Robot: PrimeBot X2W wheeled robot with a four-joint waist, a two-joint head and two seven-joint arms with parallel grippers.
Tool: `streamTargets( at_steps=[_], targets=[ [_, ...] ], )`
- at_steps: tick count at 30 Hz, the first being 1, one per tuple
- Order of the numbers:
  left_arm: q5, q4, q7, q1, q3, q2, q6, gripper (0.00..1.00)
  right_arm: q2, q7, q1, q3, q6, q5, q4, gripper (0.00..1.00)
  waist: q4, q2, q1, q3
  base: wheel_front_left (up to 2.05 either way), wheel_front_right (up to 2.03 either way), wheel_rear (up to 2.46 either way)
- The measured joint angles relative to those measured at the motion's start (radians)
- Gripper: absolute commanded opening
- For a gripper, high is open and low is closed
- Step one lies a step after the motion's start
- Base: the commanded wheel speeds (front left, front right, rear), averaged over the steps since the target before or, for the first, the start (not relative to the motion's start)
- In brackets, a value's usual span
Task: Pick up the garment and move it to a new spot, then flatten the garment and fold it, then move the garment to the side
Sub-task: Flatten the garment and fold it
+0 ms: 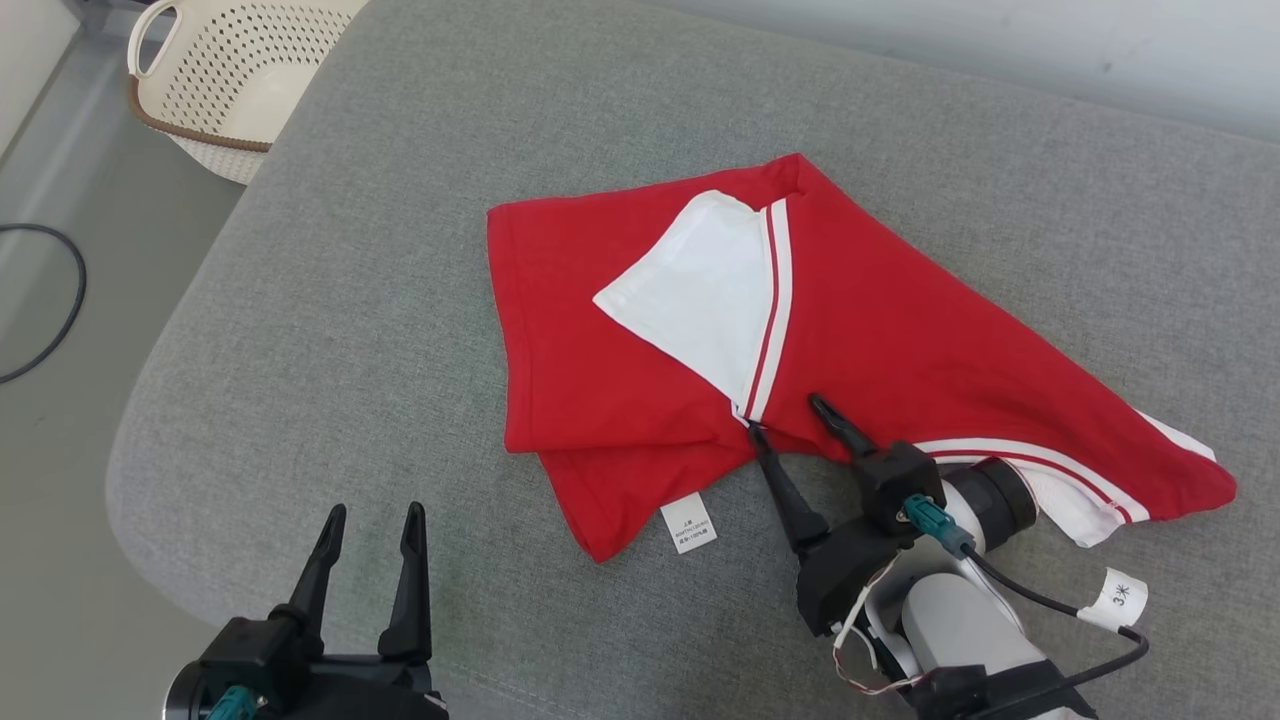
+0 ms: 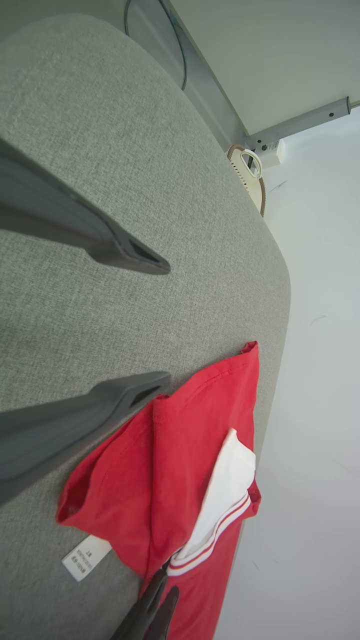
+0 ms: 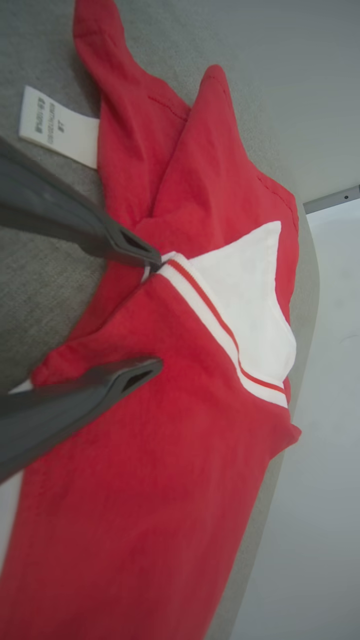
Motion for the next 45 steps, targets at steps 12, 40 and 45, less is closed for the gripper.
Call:
streamTargets(
  at_steps=[12,40,45],
  targets=[
    [-0.008,0.002,0.0,-0.003,-0.01,0.0,0.0,1.0,0.011,0.0,-0.028,-0.048,0.0,-0.015,0.002,0.0,0.001,0.0,0.0,0.013,0.0,0.0,0.0],
    [-0.038,0.035,0.0,-0.036,-0.109,0.0,-0.014,1.0,-0.328,0.001,-0.487,-0.482,0.001,-0.227,0.37,1.0,0.053,0.0001,0.0,0.056,0.0,0.0,0.0],
    [-0.03,0.04,0.0,-0.036,-0.106,-0.001,-0.022,1.0,-0.305,0.001,-0.489,-0.612,0.001,-0.313,0.375,1.0,0.036,0.0001,0.0,0.05,0.0,0.0,0.0]
  ],
)
